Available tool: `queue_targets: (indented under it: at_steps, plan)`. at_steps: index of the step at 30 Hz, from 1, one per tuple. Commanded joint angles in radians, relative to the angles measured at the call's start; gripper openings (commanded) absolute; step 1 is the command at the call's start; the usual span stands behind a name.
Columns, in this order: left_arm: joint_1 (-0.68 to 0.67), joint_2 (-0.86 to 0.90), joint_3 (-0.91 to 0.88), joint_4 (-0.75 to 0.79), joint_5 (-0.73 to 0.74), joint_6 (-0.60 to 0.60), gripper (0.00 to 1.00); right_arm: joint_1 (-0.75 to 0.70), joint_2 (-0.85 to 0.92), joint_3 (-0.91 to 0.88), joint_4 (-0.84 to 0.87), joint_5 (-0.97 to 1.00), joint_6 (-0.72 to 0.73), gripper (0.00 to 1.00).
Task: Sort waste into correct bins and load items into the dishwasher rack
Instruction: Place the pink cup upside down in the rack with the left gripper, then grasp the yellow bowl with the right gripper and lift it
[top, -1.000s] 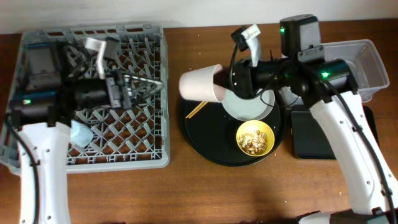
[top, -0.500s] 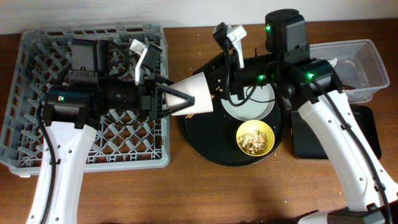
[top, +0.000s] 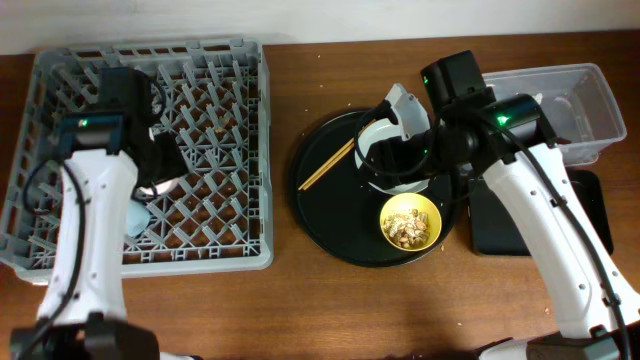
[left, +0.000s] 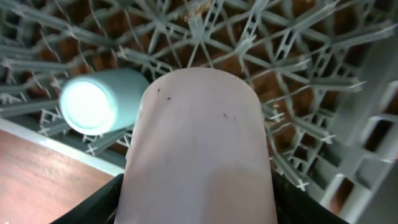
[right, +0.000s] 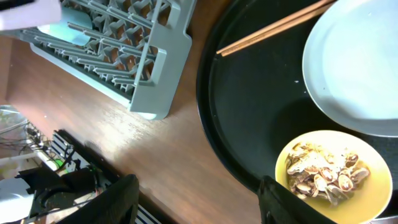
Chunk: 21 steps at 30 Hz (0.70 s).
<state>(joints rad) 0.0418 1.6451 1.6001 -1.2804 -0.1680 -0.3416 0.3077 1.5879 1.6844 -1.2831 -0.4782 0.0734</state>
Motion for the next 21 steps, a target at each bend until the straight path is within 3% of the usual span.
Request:
queue_targets:
  at_steps: [1,2,8,10,13,14,16,18,21]
  plan:
    - [0.003,0.088,0.005,-0.023,0.061,-0.029,0.63,0.006,0.005,0.003,-0.004,0.020,-0.004,0.64]
    - [0.003,0.106,0.005,-0.034,0.117,-0.028,0.63,0.006,0.006,0.003,-0.005,0.020,-0.004,0.66]
    - [0.003,0.111,-0.104,0.005,0.098,-0.024,0.63,0.006,0.006,0.003,-0.011,0.024,0.018,0.68]
    - [0.003,0.111,-0.170,0.051,0.102,-0.024,0.72,0.006,0.006,0.003,-0.012,0.024,0.018,0.69]
    - [0.003,0.111,-0.184,0.083,0.102,-0.025,0.97,0.006,0.006,0.003,-0.021,0.024,0.022,0.69]
    - [0.003,0.111,-0.182,0.087,0.114,-0.024,0.99,0.006,0.006,0.003,-0.023,0.024,0.022,0.69]
    - [0.003,0.110,-0.120,0.062,0.251,0.051,0.99,0.006,0.006,0.003,-0.023,0.058,0.027,0.68]
    - [-0.007,0.086,0.011,0.023,0.376,0.173,0.99,0.006,0.006,0.003,-0.029,0.205,0.138,0.68]
    - [-0.070,-0.008,0.165,0.077,0.581,0.365,0.99,0.007,0.024,-0.029,-0.043,0.290,0.224,0.67]
